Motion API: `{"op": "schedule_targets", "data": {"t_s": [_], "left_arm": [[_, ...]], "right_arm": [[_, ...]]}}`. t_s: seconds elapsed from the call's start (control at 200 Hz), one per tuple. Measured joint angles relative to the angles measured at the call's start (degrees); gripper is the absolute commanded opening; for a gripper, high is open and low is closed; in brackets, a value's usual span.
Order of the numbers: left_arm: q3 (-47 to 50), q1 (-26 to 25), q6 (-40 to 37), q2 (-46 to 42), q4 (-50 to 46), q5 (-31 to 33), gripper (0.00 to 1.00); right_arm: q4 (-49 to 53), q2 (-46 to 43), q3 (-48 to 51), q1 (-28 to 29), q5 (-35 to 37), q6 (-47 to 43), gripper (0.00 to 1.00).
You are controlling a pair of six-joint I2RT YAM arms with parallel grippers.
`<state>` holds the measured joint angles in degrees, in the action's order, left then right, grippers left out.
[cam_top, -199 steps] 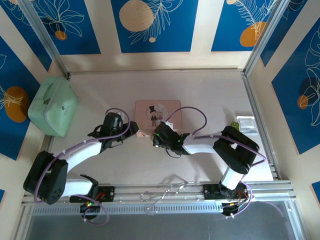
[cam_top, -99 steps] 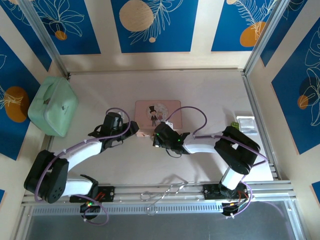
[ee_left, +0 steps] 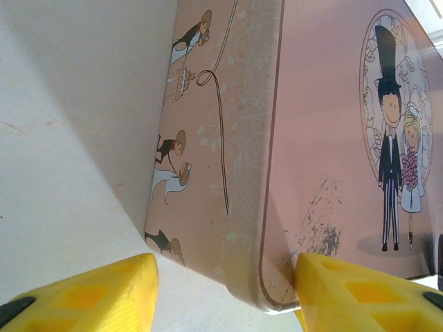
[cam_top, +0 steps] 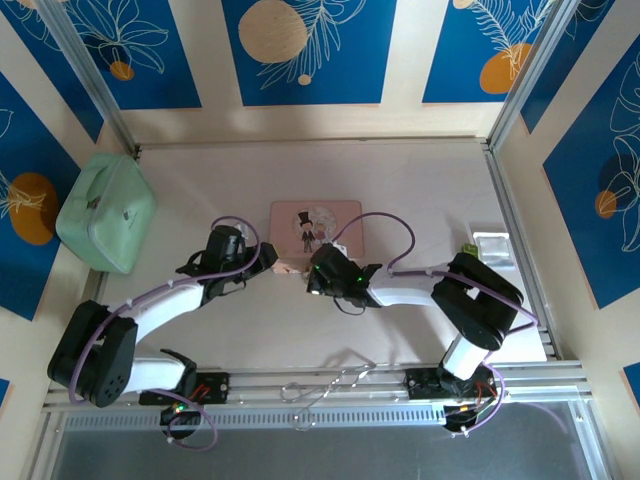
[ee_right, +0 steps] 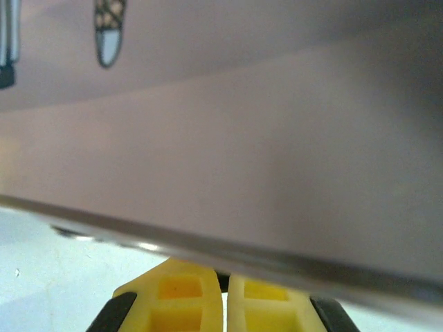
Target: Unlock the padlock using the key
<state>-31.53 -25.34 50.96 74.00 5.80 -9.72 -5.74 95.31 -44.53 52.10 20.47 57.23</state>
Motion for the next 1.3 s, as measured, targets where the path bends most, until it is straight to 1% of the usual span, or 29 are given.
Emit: {"op": "schedule_targets", "data": {"t_s": [0.115,0.18,0.425,0.545,0.685,0.995,1.1,1.301], "left_arm": [[0.20,0.00,0.11,0.00,0.52,-0.20,0.54],[0.28,0.00,0.17,0.00,0.66,-0.35,0.54],[0.55,0.11,0.20,0.00,1.29,-0.39,0.53],[0.83,0.11,0.22,0.02,1.88,-0.39,0.53],[1.18,0.11,0.66,0.00,2.60,-0.42,0.53],[1.29,0.11,1.22,0.00,2.80,-0.59,0.52],[1.40,0.11,1.27,0.00,2.95,-0.61,0.52],[1.97,0.11,1.55,0.00,4.04,-0.79,0.52]], "right_arm": [[-0.96,0.11,0.26,-0.50,-0.15,-0.02,0.00],[-1.46,0.24,0.31,-0.68,-0.17,-0.02,0.03],[-2.86,0.90,0.33,-0.79,-0.20,-0.26,0.07],[-3.69,1.25,0.31,-0.79,-0.17,-0.57,0.13],[-4.22,1.51,0.31,-0.79,-0.13,-1.03,0.23],[-6.10,2.62,-0.04,-0.87,0.26,-1.73,0.26],[-6.64,2.86,-0.09,-0.96,0.22,-1.84,0.34],[-6.45,2.95,-0.15,-0.79,0.31,-2.19,0.42]]}}
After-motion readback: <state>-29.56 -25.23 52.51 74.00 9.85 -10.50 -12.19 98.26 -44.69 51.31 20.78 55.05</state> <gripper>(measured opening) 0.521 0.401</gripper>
